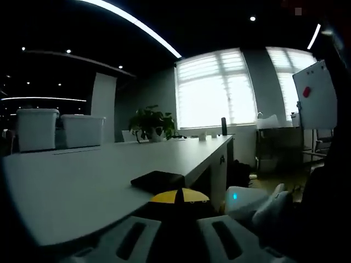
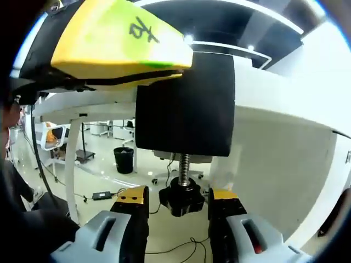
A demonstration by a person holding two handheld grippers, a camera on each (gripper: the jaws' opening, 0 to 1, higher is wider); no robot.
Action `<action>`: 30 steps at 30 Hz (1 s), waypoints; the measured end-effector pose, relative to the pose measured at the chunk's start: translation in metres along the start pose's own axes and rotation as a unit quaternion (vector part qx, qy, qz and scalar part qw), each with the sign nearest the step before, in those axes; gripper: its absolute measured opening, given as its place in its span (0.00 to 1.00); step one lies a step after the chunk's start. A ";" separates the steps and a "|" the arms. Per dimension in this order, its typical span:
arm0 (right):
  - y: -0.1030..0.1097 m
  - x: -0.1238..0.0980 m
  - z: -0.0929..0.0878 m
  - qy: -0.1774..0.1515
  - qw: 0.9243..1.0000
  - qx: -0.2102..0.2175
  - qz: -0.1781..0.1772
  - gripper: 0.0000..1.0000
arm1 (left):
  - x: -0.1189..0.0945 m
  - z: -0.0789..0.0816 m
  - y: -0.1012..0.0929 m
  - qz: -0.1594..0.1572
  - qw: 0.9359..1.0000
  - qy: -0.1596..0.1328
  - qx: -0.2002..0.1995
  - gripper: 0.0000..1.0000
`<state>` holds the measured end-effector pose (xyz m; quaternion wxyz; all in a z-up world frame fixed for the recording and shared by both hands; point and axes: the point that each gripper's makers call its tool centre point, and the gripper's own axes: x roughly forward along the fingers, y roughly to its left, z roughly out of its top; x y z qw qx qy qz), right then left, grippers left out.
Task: Clamp the fixed fixture on the desktop, loosen the retaining clip, secure it to the edge of the desk, and tighten the retaining clip.
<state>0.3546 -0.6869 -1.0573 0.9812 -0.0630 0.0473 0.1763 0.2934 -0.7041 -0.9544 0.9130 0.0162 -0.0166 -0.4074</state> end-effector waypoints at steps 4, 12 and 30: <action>-0.003 0.001 0.000 0.002 1.000 0.001 -0.007 0.30 | 0.000 0.000 0.000 -0.002 1.000 -0.004 -0.002 0.01; -0.003 0.000 -0.001 0.006 1.000 -0.001 0.011 0.27 | 0.000 0.000 -0.001 0.003 1.000 0.002 0.018 0.01; 0.016 -0.001 0.001 -0.015 0.958 -0.077 0.276 0.25 | 0.001 0.000 -0.002 0.038 0.998 0.034 0.046 0.01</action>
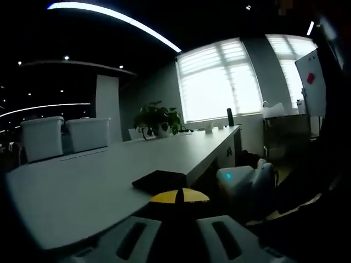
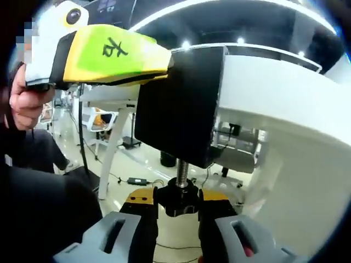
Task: Clamp the fixed fixture on the desktop, loosen the retaining clip, secure it to the edge of the desk, and tighten the retaining clip.
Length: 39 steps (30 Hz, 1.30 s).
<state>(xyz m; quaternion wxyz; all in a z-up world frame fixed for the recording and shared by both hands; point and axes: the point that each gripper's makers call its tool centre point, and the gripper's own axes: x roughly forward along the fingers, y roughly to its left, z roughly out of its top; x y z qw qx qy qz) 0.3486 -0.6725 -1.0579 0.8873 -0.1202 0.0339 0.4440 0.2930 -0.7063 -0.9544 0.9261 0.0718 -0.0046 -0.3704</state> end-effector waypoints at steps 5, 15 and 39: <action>0.005 0.001 0.003 -0.013 0.998 -0.003 0.067 0.25 | 0.000 -0.001 0.001 0.013 1.000 0.009 0.002 0.01; 0.008 0.006 0.002 -0.034 0.990 -0.018 0.138 0.26 | 0.001 -0.001 0.002 0.024 1.000 0.020 0.006 0.01; -0.005 -0.024 -0.001 -0.014 0.980 0.054 -0.190 0.40 | -0.001 -0.001 0.002 -0.008 1.000 -0.001 -0.008 0.01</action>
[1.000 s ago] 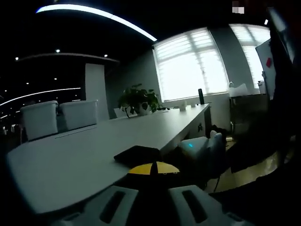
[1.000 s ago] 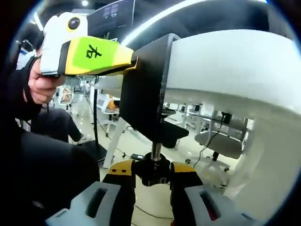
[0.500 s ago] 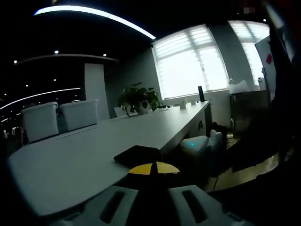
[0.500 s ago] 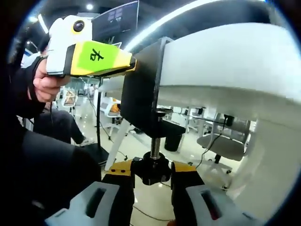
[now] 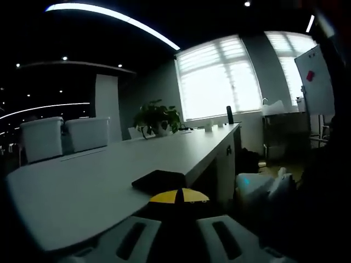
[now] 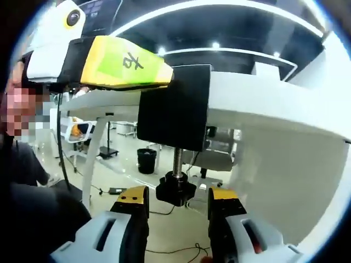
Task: Clamp the fixed fixture on the desktop, loosen the retaining clip, secure it to the edge of the desk, and tighten the retaining clip.
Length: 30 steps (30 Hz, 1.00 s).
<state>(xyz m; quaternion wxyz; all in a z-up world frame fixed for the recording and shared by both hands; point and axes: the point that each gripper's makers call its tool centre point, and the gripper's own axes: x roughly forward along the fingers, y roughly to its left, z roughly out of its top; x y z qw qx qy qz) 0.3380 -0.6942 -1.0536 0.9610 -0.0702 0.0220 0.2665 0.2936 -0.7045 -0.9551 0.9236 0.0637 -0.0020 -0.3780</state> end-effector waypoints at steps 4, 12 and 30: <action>0.000 0.006 -0.002 0.015 0.999 0.010 -0.032 0.40 | -0.001 0.000 0.000 -0.006 1.000 -0.010 -0.008 0.01; -0.004 0.016 -0.002 0.023 0.998 0.012 -0.056 0.36 | -0.001 0.000 0.000 -0.016 1.000 -0.022 -0.015 0.01; -0.001 0.021 -0.002 0.013 0.999 -0.030 0.023 0.23 | -0.001 0.000 0.001 -0.007 0.999 -0.030 -0.012 0.01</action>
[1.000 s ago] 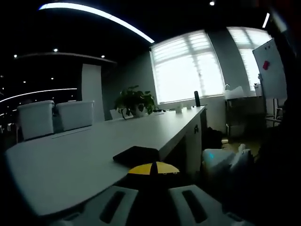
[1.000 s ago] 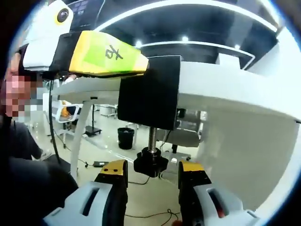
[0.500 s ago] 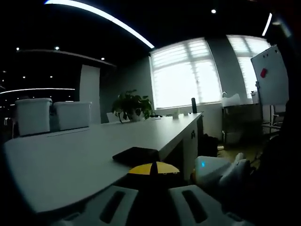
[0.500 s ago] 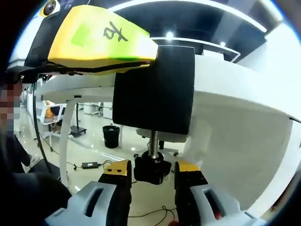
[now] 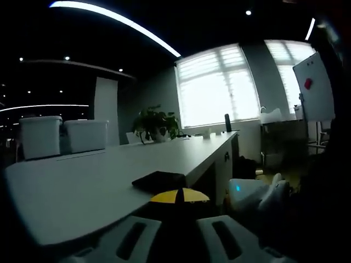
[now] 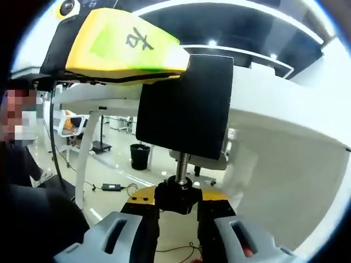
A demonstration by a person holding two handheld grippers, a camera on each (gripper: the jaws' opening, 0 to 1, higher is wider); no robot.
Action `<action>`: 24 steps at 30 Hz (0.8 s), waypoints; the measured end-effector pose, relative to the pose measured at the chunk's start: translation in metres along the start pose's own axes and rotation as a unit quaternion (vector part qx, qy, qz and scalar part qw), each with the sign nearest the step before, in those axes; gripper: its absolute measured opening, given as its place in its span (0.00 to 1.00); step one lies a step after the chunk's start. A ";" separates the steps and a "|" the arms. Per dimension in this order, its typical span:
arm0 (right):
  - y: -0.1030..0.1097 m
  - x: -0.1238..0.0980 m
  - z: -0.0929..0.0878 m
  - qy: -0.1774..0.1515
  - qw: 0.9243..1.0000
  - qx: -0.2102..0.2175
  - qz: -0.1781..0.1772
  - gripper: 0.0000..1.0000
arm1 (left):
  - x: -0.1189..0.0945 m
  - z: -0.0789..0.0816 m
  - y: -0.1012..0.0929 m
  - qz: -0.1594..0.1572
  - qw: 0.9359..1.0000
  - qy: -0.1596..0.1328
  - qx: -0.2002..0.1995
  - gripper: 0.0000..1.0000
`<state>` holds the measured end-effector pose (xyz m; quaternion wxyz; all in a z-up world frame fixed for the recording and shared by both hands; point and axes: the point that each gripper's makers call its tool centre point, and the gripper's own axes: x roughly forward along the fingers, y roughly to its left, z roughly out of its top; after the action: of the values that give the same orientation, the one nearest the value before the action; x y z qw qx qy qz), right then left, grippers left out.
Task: Clamp the fixed fixture on the desktop, loosen the retaining clip, secure it to the edge of the desk, and tighten the retaining clip.
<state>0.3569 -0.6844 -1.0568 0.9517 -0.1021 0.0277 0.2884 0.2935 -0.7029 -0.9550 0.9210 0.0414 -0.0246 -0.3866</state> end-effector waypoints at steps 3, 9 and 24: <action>0.003 0.001 0.000 -0.007 0.999 -0.013 0.048 0.23 | 0.001 0.001 -0.001 0.007 1.000 0.009 0.009 0.01; 0.011 0.000 0.002 -0.019 0.989 -0.036 0.139 0.23 | 0.002 0.000 -0.001 0.019 0.999 0.024 0.019 0.01; 0.019 0.002 0.000 -0.048 0.949 -0.059 0.307 0.24 | 0.003 0.001 -0.003 0.021 0.998 0.053 0.028 0.01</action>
<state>0.3480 -0.6679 -1.0602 0.8099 -0.1302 -0.0052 0.5719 0.2937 -0.7070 -0.9538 0.9272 0.0872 0.0127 -0.3640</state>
